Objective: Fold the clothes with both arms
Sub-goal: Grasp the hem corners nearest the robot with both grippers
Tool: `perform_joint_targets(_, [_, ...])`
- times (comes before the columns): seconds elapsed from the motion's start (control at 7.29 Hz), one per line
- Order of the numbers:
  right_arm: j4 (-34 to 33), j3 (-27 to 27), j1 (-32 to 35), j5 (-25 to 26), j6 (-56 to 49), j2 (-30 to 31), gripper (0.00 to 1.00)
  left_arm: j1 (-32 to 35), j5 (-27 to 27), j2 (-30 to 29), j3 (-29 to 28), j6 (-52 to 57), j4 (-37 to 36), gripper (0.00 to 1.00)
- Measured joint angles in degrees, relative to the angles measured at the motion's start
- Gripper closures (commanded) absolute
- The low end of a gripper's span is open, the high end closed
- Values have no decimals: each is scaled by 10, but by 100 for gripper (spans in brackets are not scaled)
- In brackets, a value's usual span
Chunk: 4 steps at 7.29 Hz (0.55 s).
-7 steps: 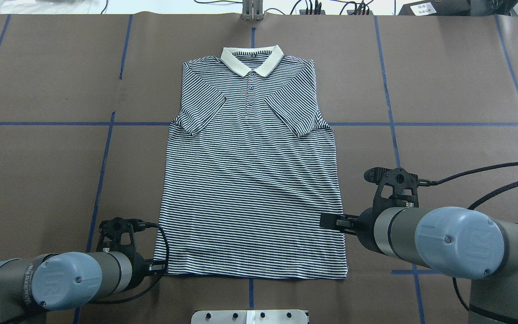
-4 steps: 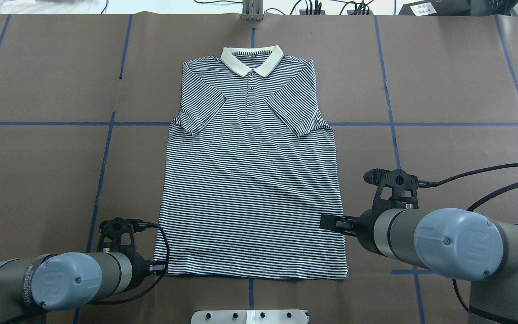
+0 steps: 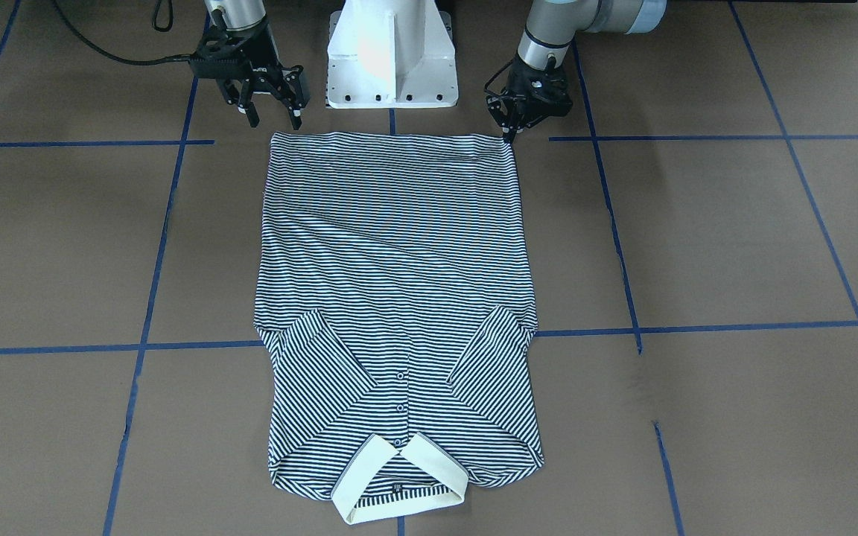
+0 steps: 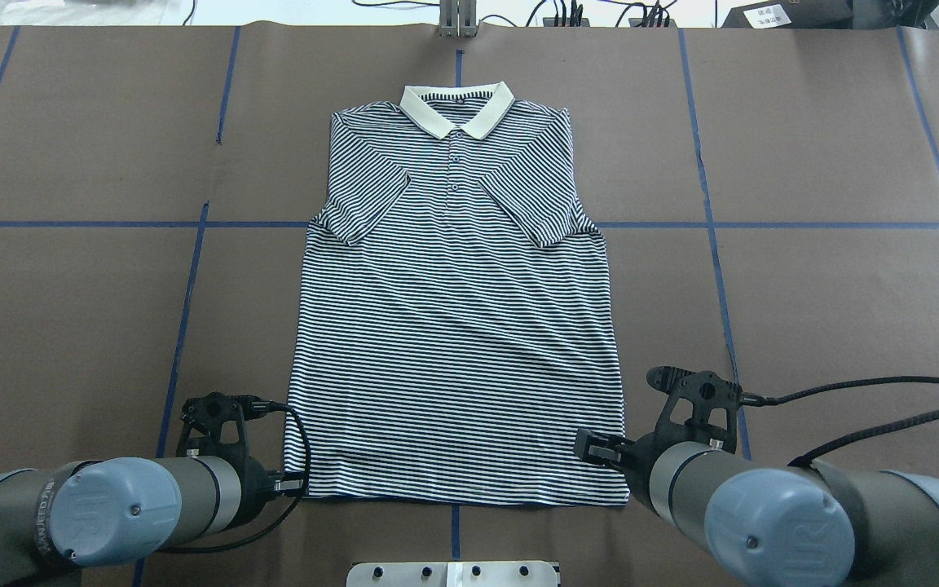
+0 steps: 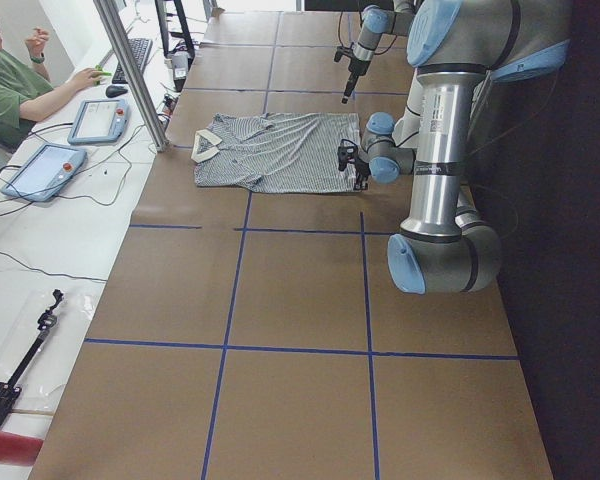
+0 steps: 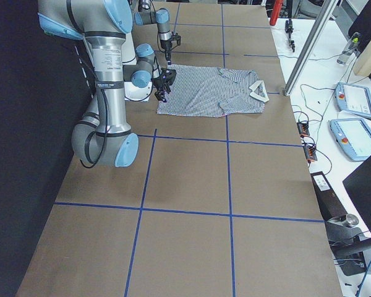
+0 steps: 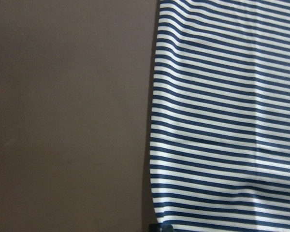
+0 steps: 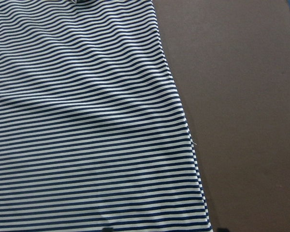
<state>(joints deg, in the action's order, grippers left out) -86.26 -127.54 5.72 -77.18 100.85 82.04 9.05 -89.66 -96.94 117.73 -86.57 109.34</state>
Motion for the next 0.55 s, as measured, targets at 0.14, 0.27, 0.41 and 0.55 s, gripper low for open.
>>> perform_joint_targets(0.14, [-15, 10, -25, 29, 26, 0, 37, 0, 0, -1, 4, 0, 0, 100])
perform_joint_targets(0.27, [-28, 21, -44, 50, 46, 1, 37, 0, 0, -1, 6, 0, 0, 100])
perform_joint_targets(0.41, [-35, 31, -58, 63, 56, 2, 37, 0, 0, -2, 7, -1, 0, 100])
perform_joint_targets(0.55, [-38, 41, -65, 71, 60, 3, 37, 0, 0, -2, 7, -1, 0, 100])
